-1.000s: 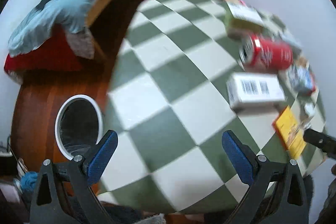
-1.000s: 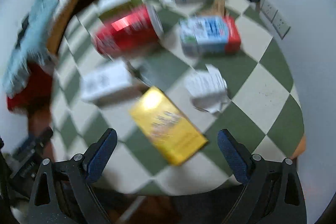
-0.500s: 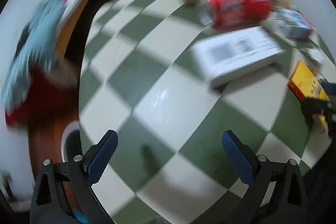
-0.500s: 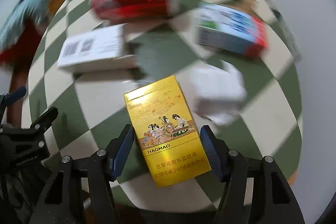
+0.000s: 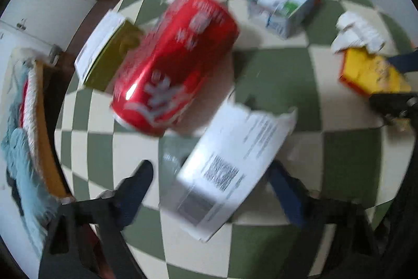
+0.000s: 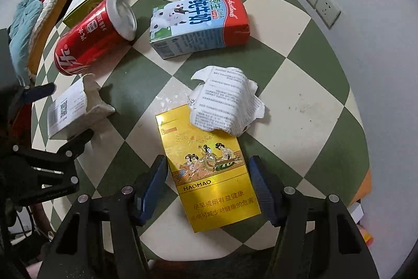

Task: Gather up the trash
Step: 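Grasp the yellow cigarette box with the right tool while the left tool grasps the white box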

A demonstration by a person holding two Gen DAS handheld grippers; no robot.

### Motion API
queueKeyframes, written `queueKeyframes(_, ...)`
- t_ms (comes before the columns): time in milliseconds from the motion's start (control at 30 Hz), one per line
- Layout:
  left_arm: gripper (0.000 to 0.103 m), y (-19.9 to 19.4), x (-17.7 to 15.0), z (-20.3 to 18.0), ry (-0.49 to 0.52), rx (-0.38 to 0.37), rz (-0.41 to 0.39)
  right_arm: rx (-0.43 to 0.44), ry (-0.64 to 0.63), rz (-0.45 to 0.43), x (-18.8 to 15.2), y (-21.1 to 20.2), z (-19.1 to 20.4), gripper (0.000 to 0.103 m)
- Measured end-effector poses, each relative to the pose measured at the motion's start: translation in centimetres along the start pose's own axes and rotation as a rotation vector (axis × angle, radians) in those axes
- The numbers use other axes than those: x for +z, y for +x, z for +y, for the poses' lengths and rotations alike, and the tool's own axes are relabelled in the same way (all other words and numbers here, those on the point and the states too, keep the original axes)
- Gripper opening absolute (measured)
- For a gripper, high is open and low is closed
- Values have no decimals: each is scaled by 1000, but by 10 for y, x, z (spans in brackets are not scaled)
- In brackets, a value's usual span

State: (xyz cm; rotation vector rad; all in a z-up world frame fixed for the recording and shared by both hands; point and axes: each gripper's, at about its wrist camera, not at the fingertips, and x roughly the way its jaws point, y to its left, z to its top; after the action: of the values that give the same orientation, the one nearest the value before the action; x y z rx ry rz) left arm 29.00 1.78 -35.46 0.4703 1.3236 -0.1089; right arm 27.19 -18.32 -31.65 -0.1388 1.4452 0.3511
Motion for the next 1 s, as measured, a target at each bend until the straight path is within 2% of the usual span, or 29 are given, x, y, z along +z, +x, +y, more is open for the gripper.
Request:
queueKeyframes(33,58,-1,1,0,-8,-19,9,-1,-2,1,1,0,1,66)
queueKeyframes(133,52,-5,-1,-8,-10,-4,19,-10,-28,4,9,1,5,66)
queueKeyframes(200,49,-8,-4,-10,-58,8,48,-21,-53,-5,10,2,8,65)
queueKeyframes(333,49,-13,-42,12,-367,-65,149,8,-54,-1,-4,0,14,64)
queueKeyframes(467,49,-21,-77,32,-610,-145,161,91,-54,46,-18,-1,27,64)
queueKeyframes(533,49,-22,-88,39,-695,-180,140,105,-68,63,-22,-1,38,64)
queueKeyframes(600,50,-20,-88,40,-716,-187,140,67,-97,69,-22,2,48,66)
queueKeyframes(733,52,-6,-81,33,-656,-157,174,9,-142,78,-18,6,60,66)
queueKeyframes(767,50,-8,-81,31,-649,-141,150,-3,-156,78,-12,9,62,66)
queueKeyframes(833,49,-9,-80,29,-624,-139,153,-39,-198,78,-13,11,70,66)
queueKeyframes(867,43,-10,-80,29,-619,-137,147,-61,-222,75,-15,11,75,65)
queueKeyframes(1000,43,-20,-76,21,-617,-102,111,-124,-301,31,-23,12,89,60)
